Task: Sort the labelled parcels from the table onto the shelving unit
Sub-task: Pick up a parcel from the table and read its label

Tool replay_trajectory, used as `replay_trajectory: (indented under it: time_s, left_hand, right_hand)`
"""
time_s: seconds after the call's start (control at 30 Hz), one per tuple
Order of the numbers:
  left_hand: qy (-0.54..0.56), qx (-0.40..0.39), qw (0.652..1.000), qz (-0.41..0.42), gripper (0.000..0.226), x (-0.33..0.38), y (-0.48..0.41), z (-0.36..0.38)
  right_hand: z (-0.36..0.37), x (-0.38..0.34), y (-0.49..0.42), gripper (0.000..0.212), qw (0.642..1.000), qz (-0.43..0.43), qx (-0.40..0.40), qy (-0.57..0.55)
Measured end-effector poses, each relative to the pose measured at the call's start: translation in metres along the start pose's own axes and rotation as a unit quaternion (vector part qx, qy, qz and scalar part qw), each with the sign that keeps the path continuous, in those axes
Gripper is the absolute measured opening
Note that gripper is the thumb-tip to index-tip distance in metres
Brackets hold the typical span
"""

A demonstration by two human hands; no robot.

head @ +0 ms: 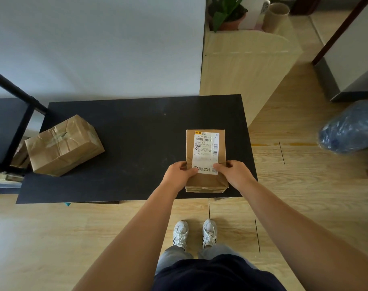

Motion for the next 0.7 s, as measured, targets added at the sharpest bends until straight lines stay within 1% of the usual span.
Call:
replay_trajectory:
  time_s: [0.07, 0.17, 0.27, 0.33, 0.4, 0.47, 0.53, 0.7]
  left_hand:
    - [0.013, 0.007, 1.0, -0.007, 0.057, -0.002, 0.001, -0.003]
    - [0.051, 0.016, 0.998, -0.014, 0.058, -0.008, 0.005, -0.007]
    - [0.097, 0.028, 0.995, -0.013, 0.055, -0.007, 0.015, -0.013]
    - [0.132, 0.052, 0.99, -0.004, 0.059, 0.002, 0.024, -0.023]
    - [0.161, 0.067, 0.985, 0.013, 0.062, 0.016, 0.035, -0.035]
    - [0.174, 0.067, 0.982, 0.04, 0.055, 0.035, 0.047, -0.043]
    - [0.172, 0.068, 0.98, 0.066, 0.051, 0.051, 0.058, -0.051]
    - [0.164, 0.088, 0.974, 0.129, 0.051, 0.075, 0.087, -0.071]
  right_hand:
    - [-0.002, 0.001, 0.001, 0.042, 1.0, 0.001, -0.008, -0.01]
    - [-0.008, -0.006, 0.009, 0.04, 1.0, -0.02, -0.003, -0.01]
    - [-0.018, -0.018, 0.019, 0.045, 0.999, -0.039, 0.006, -0.031]
    - [-0.025, -0.03, 0.026, 0.05, 0.997, -0.052, -0.004, -0.055]
    - [-0.032, -0.043, 0.035, 0.048, 0.994, -0.068, -0.019, -0.084]
    - [-0.039, -0.059, 0.045, 0.043, 0.989, -0.083, -0.03, -0.121]
    - [-0.046, -0.073, 0.053, 0.044, 0.984, -0.098, -0.032, -0.147]
    - [-0.063, -0.097, 0.077, 0.045, 0.972, -0.133, -0.027, -0.191]
Point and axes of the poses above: each hand's wrist, its own y-axis away from the middle knuckle, its own z-axis out of the palm, x = y × z, the point moved 9 cm from there along -y, towards the middle knuckle, and after that the axes turned 4 degrees about x, right-handed, at the moved point
